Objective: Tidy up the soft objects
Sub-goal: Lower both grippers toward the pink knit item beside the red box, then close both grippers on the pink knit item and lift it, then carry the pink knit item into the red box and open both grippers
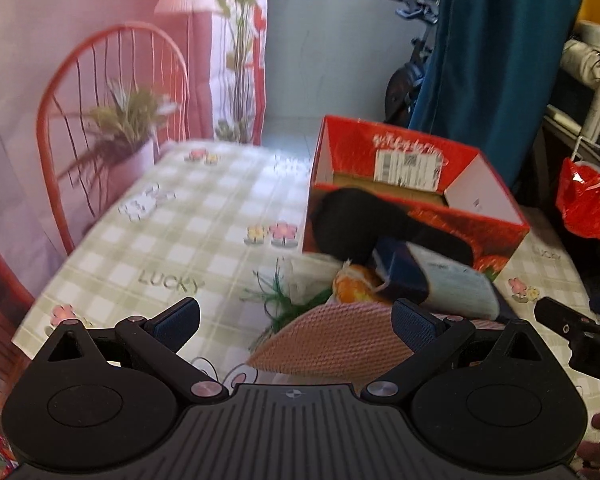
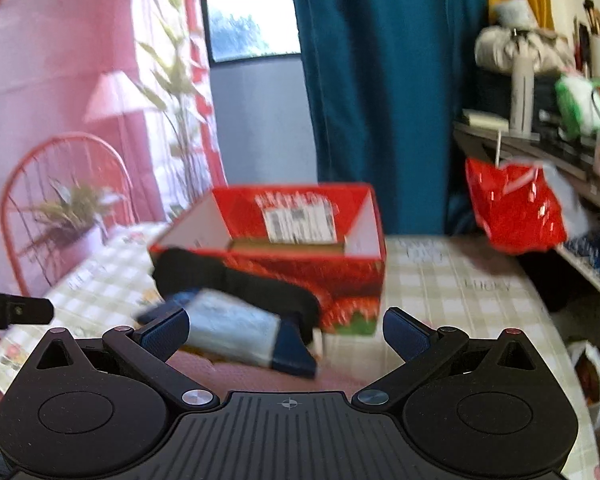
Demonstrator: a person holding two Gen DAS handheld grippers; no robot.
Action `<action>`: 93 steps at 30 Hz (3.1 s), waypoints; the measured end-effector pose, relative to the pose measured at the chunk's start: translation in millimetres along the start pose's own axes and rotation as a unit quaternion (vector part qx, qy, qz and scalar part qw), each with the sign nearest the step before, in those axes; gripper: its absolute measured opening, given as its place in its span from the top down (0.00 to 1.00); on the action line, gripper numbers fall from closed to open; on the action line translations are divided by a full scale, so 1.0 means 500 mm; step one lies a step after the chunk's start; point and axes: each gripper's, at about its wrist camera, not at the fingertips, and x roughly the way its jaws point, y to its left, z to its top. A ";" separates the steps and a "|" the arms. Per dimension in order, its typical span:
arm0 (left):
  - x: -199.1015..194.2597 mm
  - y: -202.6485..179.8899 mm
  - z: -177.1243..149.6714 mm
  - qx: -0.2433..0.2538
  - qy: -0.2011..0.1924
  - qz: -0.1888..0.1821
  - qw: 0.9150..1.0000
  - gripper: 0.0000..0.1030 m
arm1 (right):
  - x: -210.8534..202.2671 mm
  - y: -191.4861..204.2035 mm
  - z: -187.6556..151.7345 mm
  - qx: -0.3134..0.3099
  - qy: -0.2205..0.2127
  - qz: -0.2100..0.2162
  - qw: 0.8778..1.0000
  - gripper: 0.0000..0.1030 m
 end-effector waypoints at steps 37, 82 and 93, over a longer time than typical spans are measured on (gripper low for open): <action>0.136 -0.058 -0.067 0.045 0.065 -0.141 0.987 0.14 | 0.146 -0.054 -0.105 0.024 0.131 0.078 0.988 0.19; 0.004 -0.072 0.162 0.081 -0.102 -0.188 0.974 0.69 | 0.057 -0.036 0.169 0.010 -0.021 0.212 0.977 0.86; 0.113 -0.099 0.279 0.061 -0.105 -0.252 0.960 0.69 | 0.152 -0.077 0.255 0.019 -0.047 0.191 0.980 0.87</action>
